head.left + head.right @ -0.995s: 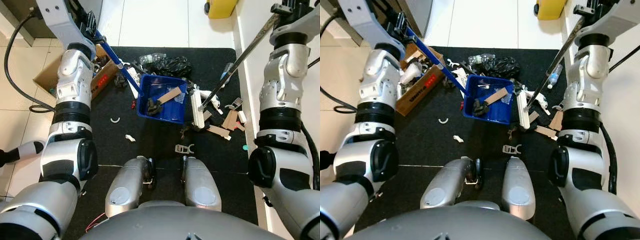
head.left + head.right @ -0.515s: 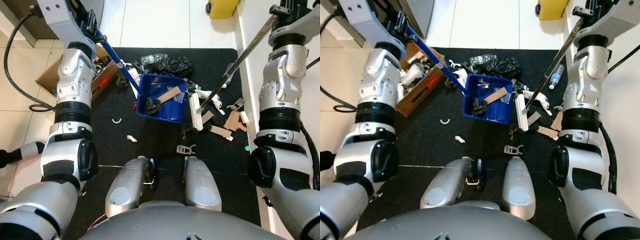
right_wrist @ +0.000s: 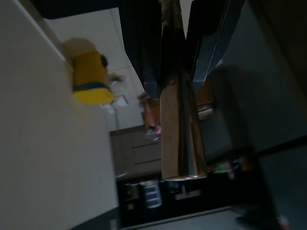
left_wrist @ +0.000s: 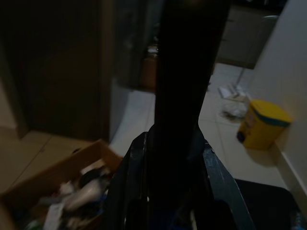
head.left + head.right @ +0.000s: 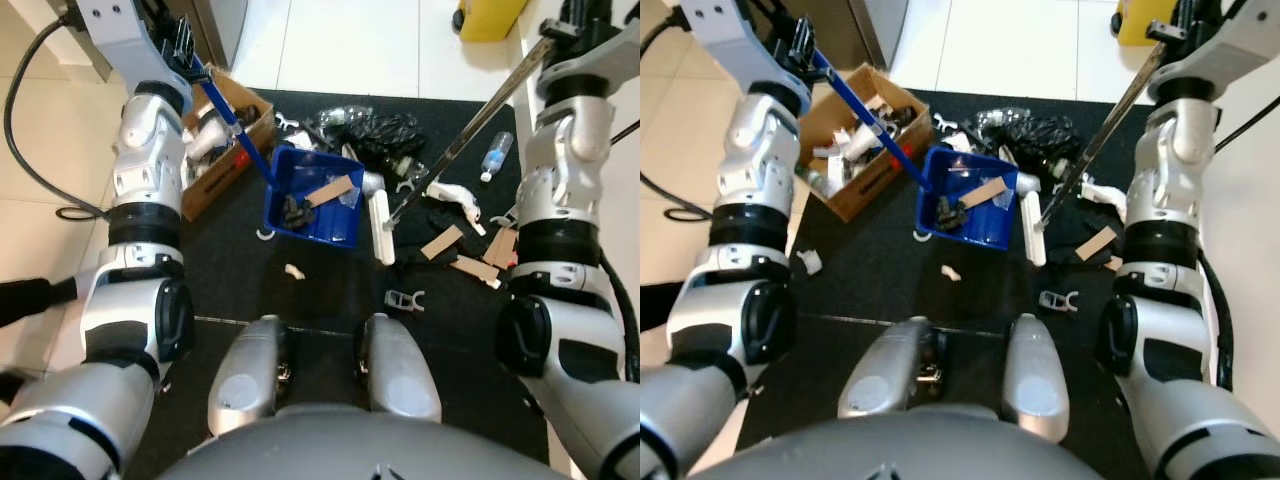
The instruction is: Sweep floor
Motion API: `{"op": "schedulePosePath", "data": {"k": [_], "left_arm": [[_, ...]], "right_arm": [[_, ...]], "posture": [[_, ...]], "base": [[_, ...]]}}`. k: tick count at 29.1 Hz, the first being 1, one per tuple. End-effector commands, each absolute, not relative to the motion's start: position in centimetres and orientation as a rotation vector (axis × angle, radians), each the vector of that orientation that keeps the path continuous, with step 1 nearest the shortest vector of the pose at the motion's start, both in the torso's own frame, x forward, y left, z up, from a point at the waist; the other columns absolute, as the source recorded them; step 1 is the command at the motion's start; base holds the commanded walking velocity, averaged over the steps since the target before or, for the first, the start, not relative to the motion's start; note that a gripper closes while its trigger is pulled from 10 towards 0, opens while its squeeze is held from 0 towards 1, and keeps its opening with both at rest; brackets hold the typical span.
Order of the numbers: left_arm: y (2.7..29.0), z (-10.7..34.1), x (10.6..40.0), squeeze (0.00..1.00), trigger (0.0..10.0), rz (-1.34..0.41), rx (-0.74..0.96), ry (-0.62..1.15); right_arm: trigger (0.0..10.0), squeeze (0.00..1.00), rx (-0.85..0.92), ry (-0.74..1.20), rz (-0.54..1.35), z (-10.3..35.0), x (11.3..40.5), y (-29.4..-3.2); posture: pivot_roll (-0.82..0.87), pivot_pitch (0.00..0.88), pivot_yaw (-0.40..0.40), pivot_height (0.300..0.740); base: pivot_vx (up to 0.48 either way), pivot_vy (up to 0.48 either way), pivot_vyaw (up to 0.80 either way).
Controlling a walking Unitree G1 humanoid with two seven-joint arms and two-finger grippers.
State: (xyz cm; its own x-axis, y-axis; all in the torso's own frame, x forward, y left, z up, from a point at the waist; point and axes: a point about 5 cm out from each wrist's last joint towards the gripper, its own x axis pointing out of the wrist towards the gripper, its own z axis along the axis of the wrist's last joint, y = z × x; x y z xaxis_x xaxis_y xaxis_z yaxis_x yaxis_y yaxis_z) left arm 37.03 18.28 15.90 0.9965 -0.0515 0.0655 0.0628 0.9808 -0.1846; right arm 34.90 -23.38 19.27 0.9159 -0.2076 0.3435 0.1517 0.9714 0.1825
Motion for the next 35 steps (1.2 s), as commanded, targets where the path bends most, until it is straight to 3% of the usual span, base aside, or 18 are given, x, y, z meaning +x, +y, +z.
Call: {"op": "schedulePosePath", "data": {"k": [1, 35], "left_arm": [[18.96, 16.95, 37.12, 0.0, 10.0, -0.048, -0.178, -0.101], [18.82, 17.02, 37.2, 0.0, 10.0, -0.062, -0.17, -0.097]], "right_arm": [[10.0, 0.0, 0.154, -0.405, -0.183, 20.01, 34.87, -23.43], [10.0, 0.0, 0.156, -0.407, -0.197, 19.8, 34.6, -23.66]], "posture": [[0.04, 0.001, 0.042, 0.74], [0.03, 0.003, 0.057, 0.74]], "base": [[0.0, 0.319, 0.0], [0.0, 0.31, 0.0]]}}
